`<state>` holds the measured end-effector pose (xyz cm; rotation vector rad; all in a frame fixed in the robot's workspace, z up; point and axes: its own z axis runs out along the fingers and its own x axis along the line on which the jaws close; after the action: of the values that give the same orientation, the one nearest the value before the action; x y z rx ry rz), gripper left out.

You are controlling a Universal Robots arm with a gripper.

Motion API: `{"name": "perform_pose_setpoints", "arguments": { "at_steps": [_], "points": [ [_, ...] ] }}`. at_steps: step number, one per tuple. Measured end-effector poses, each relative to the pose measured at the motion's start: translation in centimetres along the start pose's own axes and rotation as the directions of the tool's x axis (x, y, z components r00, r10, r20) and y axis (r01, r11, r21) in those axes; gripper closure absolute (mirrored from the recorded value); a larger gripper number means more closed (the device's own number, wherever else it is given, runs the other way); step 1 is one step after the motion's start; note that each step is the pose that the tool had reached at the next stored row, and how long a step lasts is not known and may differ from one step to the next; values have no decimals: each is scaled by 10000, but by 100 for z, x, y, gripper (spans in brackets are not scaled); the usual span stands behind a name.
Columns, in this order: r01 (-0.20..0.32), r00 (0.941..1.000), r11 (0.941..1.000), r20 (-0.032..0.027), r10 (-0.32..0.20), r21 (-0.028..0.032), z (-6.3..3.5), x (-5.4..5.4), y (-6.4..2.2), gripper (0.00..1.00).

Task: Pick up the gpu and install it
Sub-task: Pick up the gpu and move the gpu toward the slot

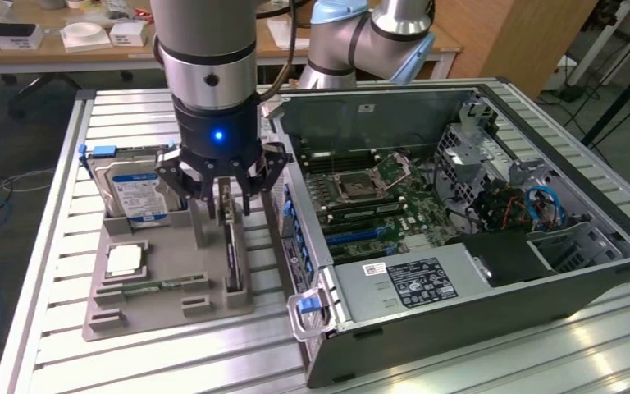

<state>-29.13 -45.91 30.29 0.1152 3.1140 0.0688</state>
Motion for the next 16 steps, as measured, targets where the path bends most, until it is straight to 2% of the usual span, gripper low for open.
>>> {"name": "perform_pose_setpoints", "arguments": {
  "at_steps": [16],
  "points": [
    [0,10000,10000,0,0,0,105,0,-30,53]
  ]
}}
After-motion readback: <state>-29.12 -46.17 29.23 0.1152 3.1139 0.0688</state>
